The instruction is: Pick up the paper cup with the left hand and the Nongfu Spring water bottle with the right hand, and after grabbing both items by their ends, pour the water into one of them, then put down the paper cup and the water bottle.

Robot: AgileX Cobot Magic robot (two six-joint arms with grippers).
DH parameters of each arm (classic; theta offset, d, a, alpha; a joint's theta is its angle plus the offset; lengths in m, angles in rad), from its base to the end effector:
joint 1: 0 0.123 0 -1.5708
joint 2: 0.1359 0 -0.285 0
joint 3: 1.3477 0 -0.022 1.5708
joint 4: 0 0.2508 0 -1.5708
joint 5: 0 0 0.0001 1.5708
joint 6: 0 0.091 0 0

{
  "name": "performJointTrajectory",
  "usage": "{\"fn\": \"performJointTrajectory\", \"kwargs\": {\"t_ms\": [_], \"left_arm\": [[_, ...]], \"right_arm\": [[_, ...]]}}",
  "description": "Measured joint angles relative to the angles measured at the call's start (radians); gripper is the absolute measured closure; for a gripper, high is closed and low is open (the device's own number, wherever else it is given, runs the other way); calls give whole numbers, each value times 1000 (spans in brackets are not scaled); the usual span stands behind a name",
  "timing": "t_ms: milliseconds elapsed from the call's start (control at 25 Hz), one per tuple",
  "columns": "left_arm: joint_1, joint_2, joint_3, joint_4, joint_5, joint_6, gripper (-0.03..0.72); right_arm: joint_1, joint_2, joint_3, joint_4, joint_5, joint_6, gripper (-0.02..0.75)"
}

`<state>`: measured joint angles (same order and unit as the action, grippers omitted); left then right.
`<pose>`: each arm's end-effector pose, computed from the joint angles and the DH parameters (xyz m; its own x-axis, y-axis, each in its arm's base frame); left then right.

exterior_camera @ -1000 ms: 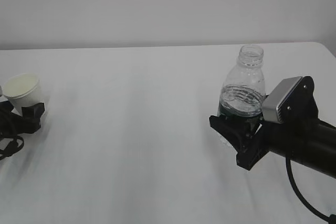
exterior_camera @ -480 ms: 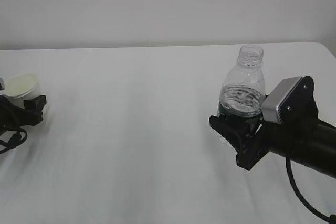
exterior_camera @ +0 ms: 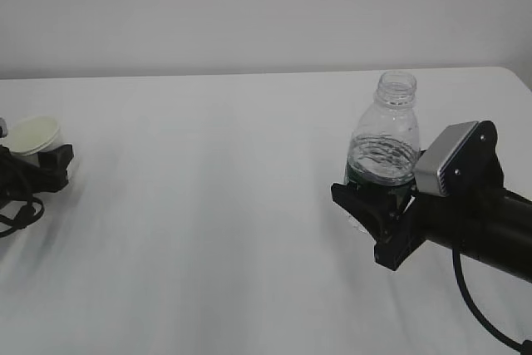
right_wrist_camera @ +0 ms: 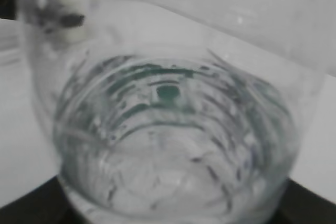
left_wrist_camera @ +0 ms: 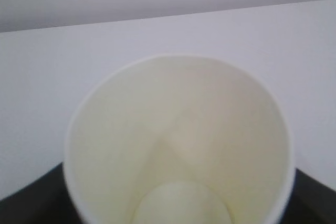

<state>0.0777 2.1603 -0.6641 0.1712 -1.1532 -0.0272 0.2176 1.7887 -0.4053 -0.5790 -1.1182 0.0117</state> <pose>0.3381 0.0121 0.0689 -0.2542 0.0226 -0.9669 0.0843 0.9964 0.0011 0.2487 0.1008 0.1351 -0.0624 -0.2488 -0.9665 -0.6943 0.7065 -0.1371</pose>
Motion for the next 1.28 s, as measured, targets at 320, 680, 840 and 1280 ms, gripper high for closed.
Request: {"fn": "performJointTrajectory", "kwargs": {"t_ms": [320,680,840,1280], "left_arm": [[0,0,-8,0,0,0,103],[0,0,-8,11,0,0,195],[0,0,-8,22,0,0,216],[0,0,22,57,-23,0,221]], "right_arm": [[0,0,0,0,0,0,274],[0,0,0,0,0,0,274],[0,0,0,0,0,0,274],[0,0,0,0,0,-12,274]]}}
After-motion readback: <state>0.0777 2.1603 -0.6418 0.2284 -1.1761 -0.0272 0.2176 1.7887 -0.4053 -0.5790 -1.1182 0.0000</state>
